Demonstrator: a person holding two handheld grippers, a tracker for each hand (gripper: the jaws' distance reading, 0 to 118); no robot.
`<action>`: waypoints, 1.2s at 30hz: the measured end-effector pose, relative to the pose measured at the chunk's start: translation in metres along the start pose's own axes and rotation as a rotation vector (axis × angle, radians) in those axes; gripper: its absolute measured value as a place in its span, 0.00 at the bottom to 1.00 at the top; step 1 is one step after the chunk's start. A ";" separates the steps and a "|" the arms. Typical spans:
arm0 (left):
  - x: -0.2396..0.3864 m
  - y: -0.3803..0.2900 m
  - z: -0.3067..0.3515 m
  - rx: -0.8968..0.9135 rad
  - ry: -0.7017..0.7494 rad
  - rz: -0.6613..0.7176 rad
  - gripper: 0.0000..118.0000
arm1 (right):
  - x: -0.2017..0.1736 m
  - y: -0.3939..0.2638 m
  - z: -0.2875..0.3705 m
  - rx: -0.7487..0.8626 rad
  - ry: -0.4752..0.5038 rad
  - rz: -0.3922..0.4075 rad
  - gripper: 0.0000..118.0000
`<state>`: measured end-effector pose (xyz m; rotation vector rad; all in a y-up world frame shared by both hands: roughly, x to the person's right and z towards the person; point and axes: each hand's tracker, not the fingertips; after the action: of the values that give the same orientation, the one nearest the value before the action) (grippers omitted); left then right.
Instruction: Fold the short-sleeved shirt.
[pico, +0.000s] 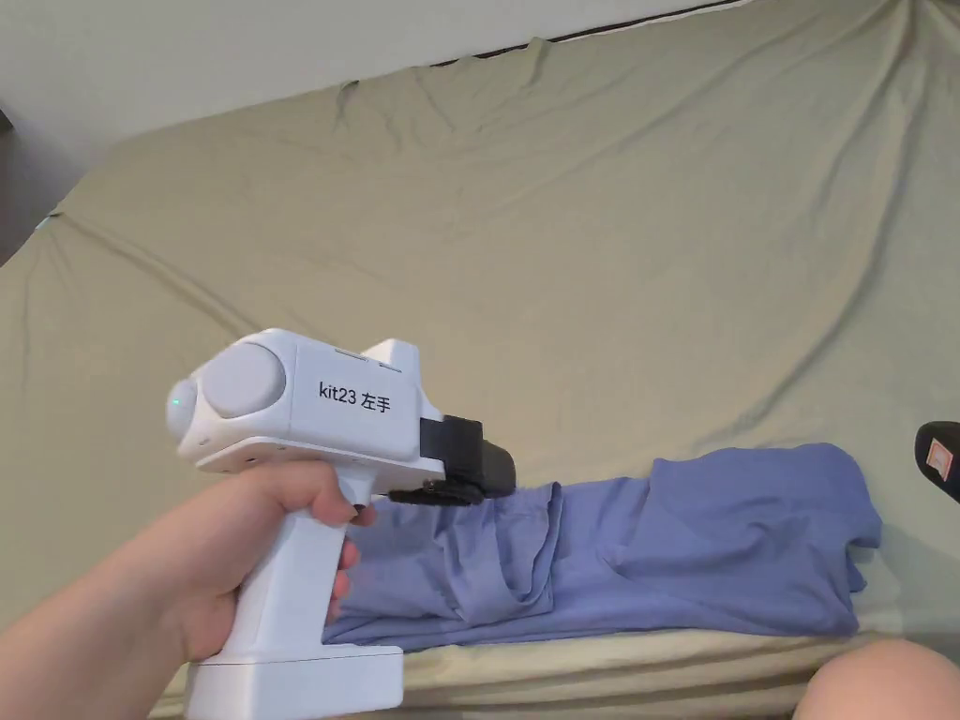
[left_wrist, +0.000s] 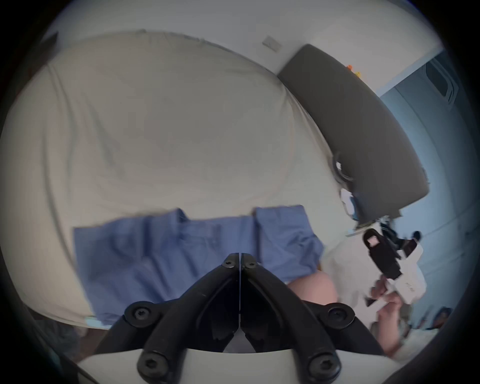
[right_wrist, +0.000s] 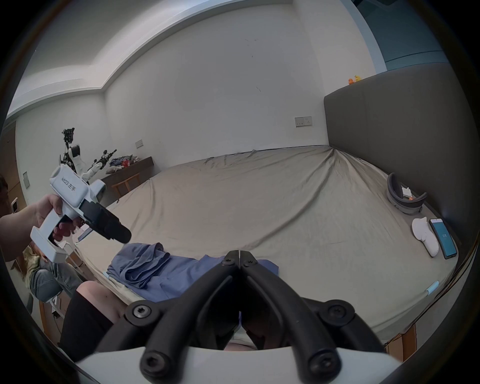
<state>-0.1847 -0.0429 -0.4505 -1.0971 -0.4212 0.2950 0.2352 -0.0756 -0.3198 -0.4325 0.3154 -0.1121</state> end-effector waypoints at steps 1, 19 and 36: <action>-0.001 -0.003 0.002 0.021 0.054 -0.032 0.00 | -0.002 0.000 0.000 -0.001 0.005 0.006 0.00; -0.008 -0.051 -0.106 -0.124 0.018 0.025 0.00 | -0.010 -0.003 -0.008 -0.030 0.002 0.058 0.00; -0.192 -0.077 0.067 0.194 -0.194 0.286 0.74 | -0.008 -0.015 0.019 -0.031 -0.052 0.050 0.00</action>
<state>-0.3837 -0.1054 -0.3899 -0.9400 -0.3980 0.6848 0.2336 -0.0799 -0.2949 -0.4572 0.2770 -0.0474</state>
